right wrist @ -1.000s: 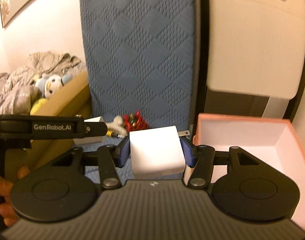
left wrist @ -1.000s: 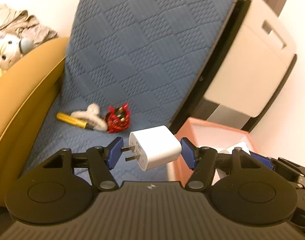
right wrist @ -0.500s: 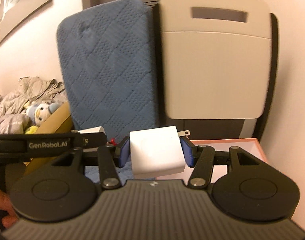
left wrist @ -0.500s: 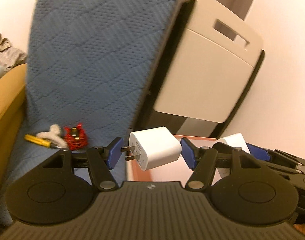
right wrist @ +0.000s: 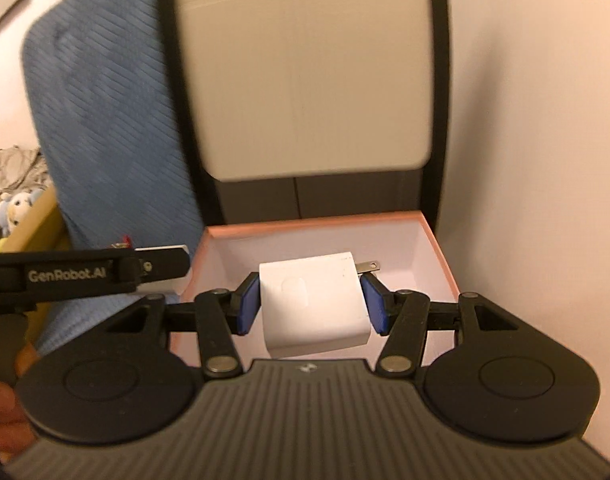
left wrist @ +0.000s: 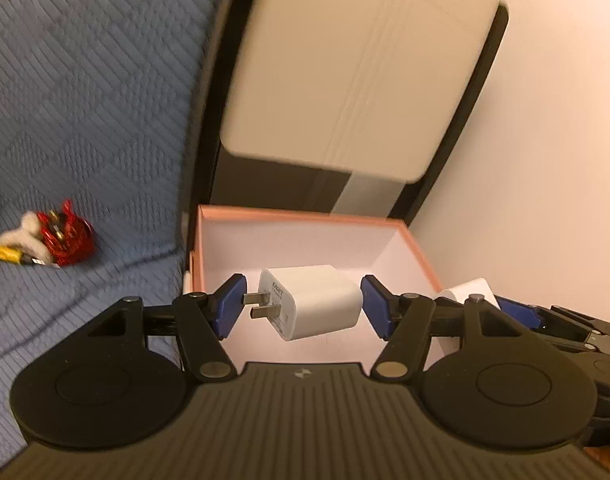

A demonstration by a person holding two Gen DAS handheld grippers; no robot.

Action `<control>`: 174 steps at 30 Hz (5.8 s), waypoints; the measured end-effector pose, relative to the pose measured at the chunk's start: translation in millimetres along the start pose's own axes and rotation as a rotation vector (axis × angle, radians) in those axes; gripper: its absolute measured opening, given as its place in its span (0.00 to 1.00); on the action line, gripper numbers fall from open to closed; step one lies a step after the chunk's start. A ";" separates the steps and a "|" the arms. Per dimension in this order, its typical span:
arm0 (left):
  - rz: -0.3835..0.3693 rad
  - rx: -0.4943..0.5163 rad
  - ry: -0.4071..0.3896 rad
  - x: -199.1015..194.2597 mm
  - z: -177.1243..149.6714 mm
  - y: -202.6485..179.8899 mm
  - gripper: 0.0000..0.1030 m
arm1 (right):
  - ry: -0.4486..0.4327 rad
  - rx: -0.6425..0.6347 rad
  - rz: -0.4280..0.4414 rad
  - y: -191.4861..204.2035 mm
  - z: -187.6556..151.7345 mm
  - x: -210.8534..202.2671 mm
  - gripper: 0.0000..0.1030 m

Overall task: Organize rigid objects
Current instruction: 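Carry the white cube charger with the right gripper into the pink box, then open the right gripper to drop the charger in the box, then move the right tool back toward the red lion figurine, then close the right gripper on the red lion figurine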

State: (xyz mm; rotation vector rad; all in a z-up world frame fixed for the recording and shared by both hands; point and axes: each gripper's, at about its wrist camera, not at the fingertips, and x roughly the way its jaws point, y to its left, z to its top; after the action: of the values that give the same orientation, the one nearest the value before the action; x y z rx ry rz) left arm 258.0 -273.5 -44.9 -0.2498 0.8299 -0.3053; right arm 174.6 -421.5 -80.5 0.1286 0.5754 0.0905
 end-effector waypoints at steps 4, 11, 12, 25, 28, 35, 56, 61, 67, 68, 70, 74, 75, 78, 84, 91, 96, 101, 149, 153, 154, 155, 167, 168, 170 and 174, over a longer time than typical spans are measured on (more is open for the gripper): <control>0.015 -0.003 0.053 27.5 -15.1 -2.4 0.66 | 0.056 0.023 -0.010 -21.2 -17.5 21.4 0.55; 0.038 0.003 0.148 67.4 -40.1 0.5 0.66 | 0.165 0.036 -0.023 -43.4 -46.0 54.5 0.54; 0.041 0.005 0.162 71.9 -43.6 0.6 0.66 | 0.178 0.041 -0.022 -45.0 -48.1 59.6 0.54; 0.053 -0.007 0.214 97.2 -58.2 4.0 0.75 | 0.220 0.059 0.000 -48.3 -58.7 86.2 0.50; 0.052 0.005 0.199 87.9 -53.6 2.7 0.75 | 0.198 0.056 -0.003 -49.6 -52.5 76.8 0.50; 0.050 0.042 0.116 44.8 -36.3 1.0 0.75 | 0.112 0.038 0.005 -38.1 -31.3 44.6 0.50; 0.084 0.087 -0.200 -123.1 -11.0 50.9 0.75 | -0.120 -0.035 0.093 69.6 -1.0 -64.2 0.50; 0.116 0.079 -0.221 -144.6 -19.9 81.0 0.75 | -0.123 -0.055 0.119 101.4 -8.0 -67.7 0.50; 0.129 0.023 -0.232 -164.4 -32.6 121.7 0.75 | -0.102 -0.091 0.154 136.4 -21.9 -63.7 0.50; 0.133 0.018 -0.234 -165.2 -35.0 127.5 0.75 | -0.097 -0.094 0.162 141.0 -24.6 -62.0 0.50; 0.137 0.007 -0.236 -165.7 -39.6 138.9 0.75 | -0.094 -0.101 0.175 149.5 -30.1 -57.9 0.50; 0.157 -0.010 -0.223 -163.1 -51.9 160.5 0.75 | -0.077 -0.108 0.195 167.6 -42.4 -45.6 0.50; 0.161 -0.016 -0.219 -162.7 -55.3 165.9 0.75 | -0.071 -0.111 0.199 172.3 -45.5 -41.8 0.50; 0.172 -0.039 -0.214 -161.0 -64.4 181.8 0.75 | -0.057 -0.125 0.216 185.4 -54.6 -32.5 0.50; 0.181 -0.074 -0.202 -152.7 -83.9 209.8 0.75 | -0.047 -0.142 0.227 206.2 -70.8 -17.8 0.50; 0.179 -0.119 -0.187 -138.4 -106.0 231.9 0.75 | -0.045 -0.143 0.212 212.1 -86.9 -4.5 0.50; 0.178 -0.126 -0.160 -119.8 -115.3 246.5 0.75 | -0.043 -0.135 0.201 214.3 -96.0 9.3 0.50; 0.188 -0.115 -0.140 -93.7 -114.8 259.3 0.75 | -0.042 -0.126 0.196 218.2 -95.5 29.1 0.50; 0.253 -0.237 -0.081 102.6 -21.9 345.1 0.52 | 0.157 -0.030 0.388 267.6 12.5 286.4 0.64; 0.265 -0.241 -0.078 106.2 -22.1 345.0 0.50 | 0.183 0.003 0.402 265.1 10.8 294.6 0.65; 0.266 -0.242 -0.077 107.2 -21.8 345.3 0.50 | 0.188 0.007 0.404 264.3 11.0 294.7 0.65; 0.267 -0.243 -0.076 108.6 -21.3 346.2 0.50 | 0.190 0.007 0.405 264.2 11.6 294.7 0.65; 0.277 -0.242 -0.087 117.6 -15.5 344.6 0.49 | 0.162 -0.029 0.365 251.4 24.6 276.7 0.63; 0.273 -0.249 -0.092 118.0 -15.0 344.4 0.48 | 0.163 -0.027 0.360 249.5 25.9 275.6 0.63; 0.279 -0.245 -0.101 117.0 -13.7 342.0 0.48 | 0.171 -0.027 0.340 244.5 26.9 274.9 0.63; 0.302 -0.253 -0.106 118.3 -11.4 341.2 0.48 | 0.190 -0.025 0.310 235.1 25.6 274.9 0.63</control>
State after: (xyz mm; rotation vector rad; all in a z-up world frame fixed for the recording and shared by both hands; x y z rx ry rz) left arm 381.8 -0.7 -247.1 -0.3684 0.7877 0.0971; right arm 406.6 -158.4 -172.1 0.1853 0.7405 0.4142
